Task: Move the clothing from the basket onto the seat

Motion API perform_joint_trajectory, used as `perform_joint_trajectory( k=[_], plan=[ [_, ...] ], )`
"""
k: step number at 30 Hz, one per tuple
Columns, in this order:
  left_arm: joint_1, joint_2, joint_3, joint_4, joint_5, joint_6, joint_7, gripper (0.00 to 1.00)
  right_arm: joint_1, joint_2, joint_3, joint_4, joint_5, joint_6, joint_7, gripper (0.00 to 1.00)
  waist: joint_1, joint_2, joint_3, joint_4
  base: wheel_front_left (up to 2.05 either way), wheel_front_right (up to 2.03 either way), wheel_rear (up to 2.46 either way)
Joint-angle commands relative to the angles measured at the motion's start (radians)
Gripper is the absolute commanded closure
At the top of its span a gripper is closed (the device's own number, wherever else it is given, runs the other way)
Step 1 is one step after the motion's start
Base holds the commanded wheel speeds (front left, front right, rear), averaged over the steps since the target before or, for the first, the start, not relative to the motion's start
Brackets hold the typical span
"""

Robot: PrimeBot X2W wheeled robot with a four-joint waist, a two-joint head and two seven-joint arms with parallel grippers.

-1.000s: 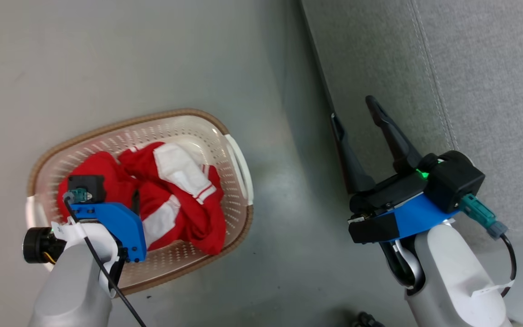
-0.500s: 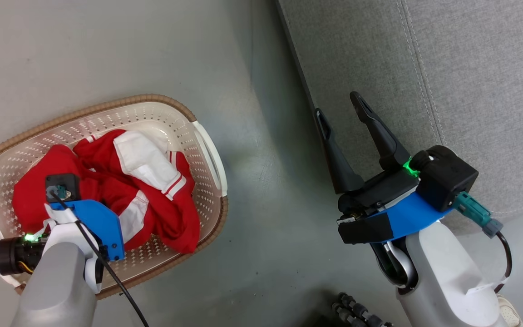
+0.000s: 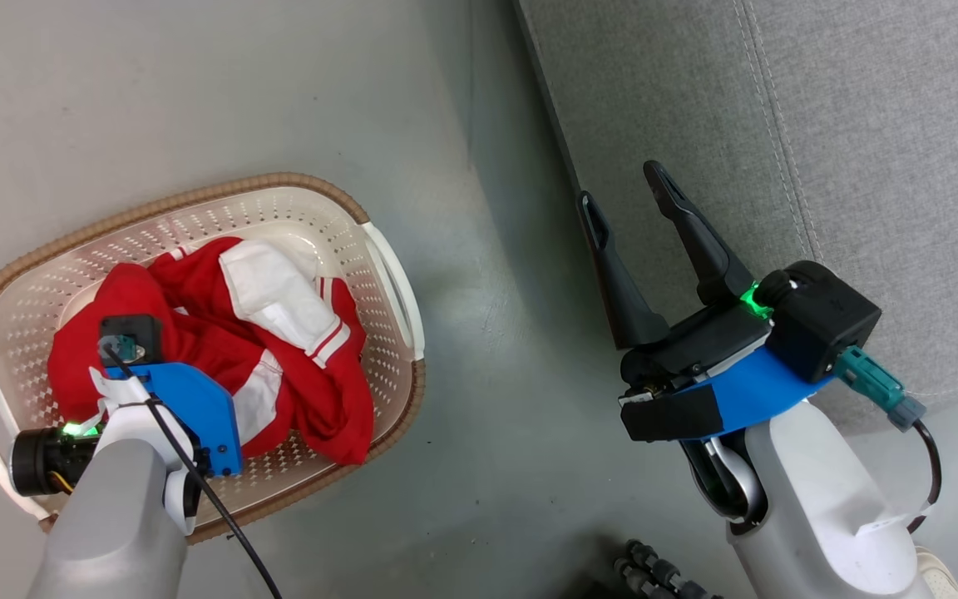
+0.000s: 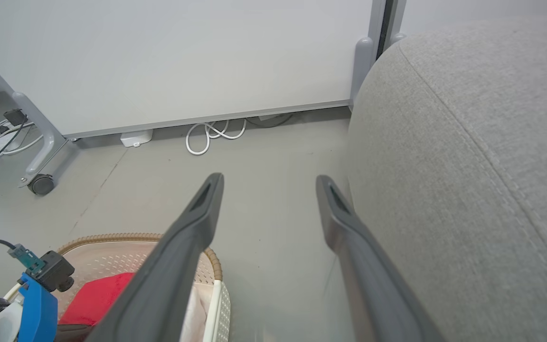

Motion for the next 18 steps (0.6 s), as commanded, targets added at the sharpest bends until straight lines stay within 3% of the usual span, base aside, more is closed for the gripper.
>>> perform_joint_trajectory(
  k=[1, 8, 18],
  plan=[
    [-0.023, -0.002, -0.003, 0.004, -0.002, -0.006, -0.004, 1.00, -0.012, -0.001, -0.003, 0.001, -0.005, 0.000, -0.005, 0.00, -0.0001, 0.0000, -0.002, 0.003, 0.00, 0.00, 0.00],
    [-0.022, -0.039, -0.024, 0.047, -0.018, -0.047, -0.039, 1.00, 0.002, -0.002, -0.012, 0.043, -0.023, 0.000, -0.005, 0.00, -0.0001, 0.0000, -0.085, 0.045, 0.00, 0.00, 0.00],
    [0.014, -0.130, -0.089, 0.101, -0.041, -0.123, -0.165, 1.00, 0.076, -0.003, -0.050, 0.161, -0.091, 0.000, -0.002, 0.00, -0.0001, 0.0000, -0.379, 0.153, 0.00, 0.00, 0.00]
  ],
)
